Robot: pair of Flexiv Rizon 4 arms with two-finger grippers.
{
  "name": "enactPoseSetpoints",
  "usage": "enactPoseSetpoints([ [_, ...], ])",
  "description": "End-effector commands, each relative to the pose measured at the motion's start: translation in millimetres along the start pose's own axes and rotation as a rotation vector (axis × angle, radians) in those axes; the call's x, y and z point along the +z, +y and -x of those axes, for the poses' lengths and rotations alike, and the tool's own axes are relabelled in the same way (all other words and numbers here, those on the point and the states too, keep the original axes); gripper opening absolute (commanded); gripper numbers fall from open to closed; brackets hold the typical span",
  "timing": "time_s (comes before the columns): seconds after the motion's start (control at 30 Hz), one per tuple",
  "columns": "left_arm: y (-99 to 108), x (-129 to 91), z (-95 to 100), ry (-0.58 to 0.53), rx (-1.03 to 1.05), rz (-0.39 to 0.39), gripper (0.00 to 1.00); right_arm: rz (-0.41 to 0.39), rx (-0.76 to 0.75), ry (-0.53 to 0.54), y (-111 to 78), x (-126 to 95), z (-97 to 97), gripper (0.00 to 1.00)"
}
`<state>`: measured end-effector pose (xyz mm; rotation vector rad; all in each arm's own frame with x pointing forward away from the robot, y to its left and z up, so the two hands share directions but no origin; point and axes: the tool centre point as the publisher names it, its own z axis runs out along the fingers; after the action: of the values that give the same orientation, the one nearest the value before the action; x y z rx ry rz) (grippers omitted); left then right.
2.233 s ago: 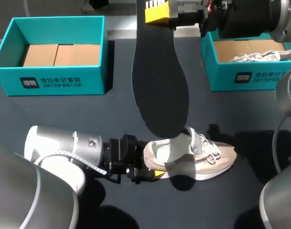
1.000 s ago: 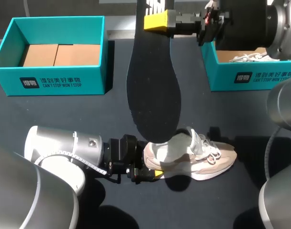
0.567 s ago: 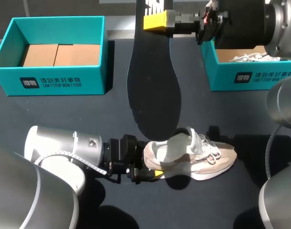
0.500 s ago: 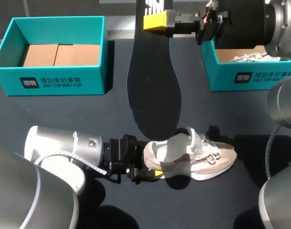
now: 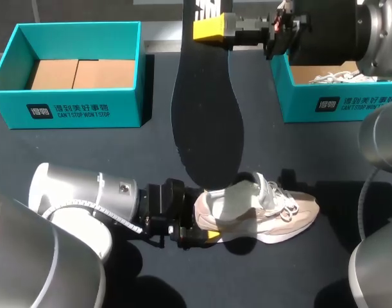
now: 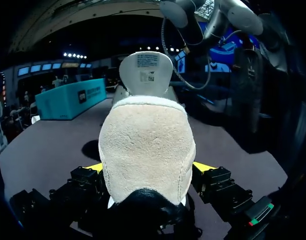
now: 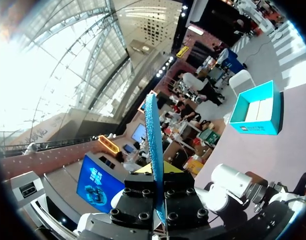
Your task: Take the shoe out of the shoebox, open the shoe tongue, remove and reinsert the insole, then place the shoe into the shoebox
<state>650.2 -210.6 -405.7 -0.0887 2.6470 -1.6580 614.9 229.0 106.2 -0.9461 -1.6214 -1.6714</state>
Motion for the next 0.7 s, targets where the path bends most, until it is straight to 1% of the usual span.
enactPoseSetpoints([
  [0.03,-8,-14,-7.9,0.004,-0.028,0.094,1.00,0.000,0.002,-0.001,1.9,6,-0.4,0.00],
  [0.13,-13,-19,-12.2,0.024,-0.072,0.185,1.00,0.000,0.002,-0.001,1.9,6,-0.4,0.00],
  [0.2,-17,-21,-14.6,0.033,-0.108,0.263,1.00,0.000,0.002,-0.001,1.9,6,-0.4,0.00],
  [0.27,-18,-26,-16.3,0.030,-0.136,0.302,1.00,0.000,0.002,-0.001,1.9,6,-0.4,0.00],
  [0.33,-18,-31,-17.0,0.013,-0.173,0.350,1.00,0.000,0.002,-0.001,1.9,6,-0.4,0.00],
  [0.4,-20,-35,-17.9,-0.002,-0.197,0.379,1.00,0.000,0.002,-0.001,1.9,6,-0.4,0.00],
  [0.5,-27,-38,-21.8,-0.045,-0.249,0.451,1.00,0.000,0.002,-0.001,1.9,6,-0.4,0.00],
  [0.6,-33,-40,-25.3,-0.085,-0.315,0.540,1.00,0.000,0.002,-0.001,1.9,6,-0.4,0.00],
  [0.67,-38,-41,-27.5,-0.096,-0.326,0.551,1.00,0.000,0.002,-0.001,1.9,6,-0.4,0.00],
  [0.7,-39,-42,-28.2,-0.111,-0.342,0.580,1.00,0.000,0.002,-0.001,1.9,6,-0.4,0.00],
])
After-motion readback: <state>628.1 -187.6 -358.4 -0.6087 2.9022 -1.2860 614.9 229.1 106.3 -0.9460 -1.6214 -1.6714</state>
